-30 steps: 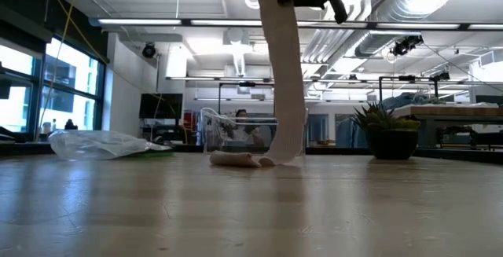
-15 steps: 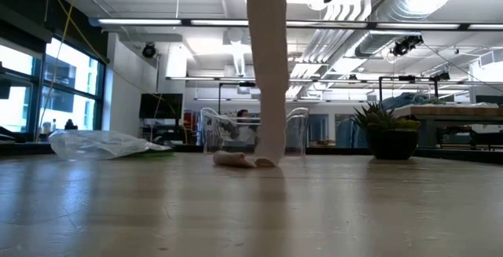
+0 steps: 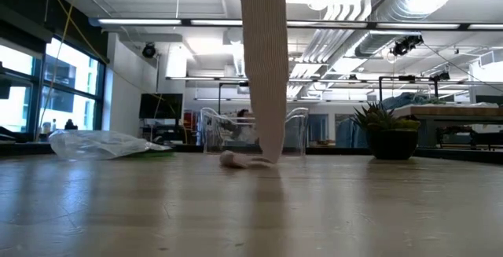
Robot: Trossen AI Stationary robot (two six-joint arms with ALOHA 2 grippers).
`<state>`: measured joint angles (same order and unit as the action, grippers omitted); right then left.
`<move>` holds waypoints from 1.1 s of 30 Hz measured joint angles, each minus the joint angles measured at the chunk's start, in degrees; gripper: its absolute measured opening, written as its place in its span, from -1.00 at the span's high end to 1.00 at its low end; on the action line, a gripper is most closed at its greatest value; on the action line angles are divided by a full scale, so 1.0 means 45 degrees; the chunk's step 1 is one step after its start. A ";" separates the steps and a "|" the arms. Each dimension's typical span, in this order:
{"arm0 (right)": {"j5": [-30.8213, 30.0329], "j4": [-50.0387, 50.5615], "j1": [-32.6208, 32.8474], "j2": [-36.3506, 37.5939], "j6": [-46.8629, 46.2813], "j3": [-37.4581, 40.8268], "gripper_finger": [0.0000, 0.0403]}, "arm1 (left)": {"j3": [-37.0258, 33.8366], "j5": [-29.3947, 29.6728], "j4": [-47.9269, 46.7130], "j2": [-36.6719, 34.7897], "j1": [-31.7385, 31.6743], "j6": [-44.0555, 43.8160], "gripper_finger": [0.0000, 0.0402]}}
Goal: Roll bandage
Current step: Roll the bandage
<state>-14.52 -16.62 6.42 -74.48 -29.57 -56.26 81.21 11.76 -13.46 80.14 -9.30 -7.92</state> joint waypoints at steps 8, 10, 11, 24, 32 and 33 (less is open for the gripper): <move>-0.0357 0.1737 -0.0180 0.0000 -0.0347 -0.0002 0.66 | 0.0000 -0.1329 0.0148 -0.0332 0.0209 -0.0083 1.00; -0.0737 0.1641 -0.0173 0.0000 0.0098 -0.0001 0.48 | 0.0000 -0.1418 0.0148 -0.0369 0.0398 -0.0085 1.00; -0.1070 0.1686 -0.0149 0.0000 0.0361 -0.0030 0.39 | 0.0000 -0.1417 0.0145 -0.0374 0.0497 -0.0059 1.00; -0.2298 1.1049 -0.0345 0.0000 0.2618 -0.3939 -0.04 | 0.0000 -0.1065 -0.0546 -0.0375 0.1720 -0.0205 1.00; -0.2047 1.3625 -0.0345 0.0746 0.2512 -0.3378 -0.03 | 0.0000 -0.0590 -0.0783 -0.0375 0.2458 -0.1453 1.00; -0.2056 1.3701 -0.0345 0.0991 0.2303 -0.3047 -0.03 | 0.0000 -0.0590 -0.1027 -0.0375 0.2579 -0.1673 1.00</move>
<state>-23.77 45.03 4.86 -70.02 -19.21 -69.97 81.21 9.10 -18.08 78.46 2.30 -15.45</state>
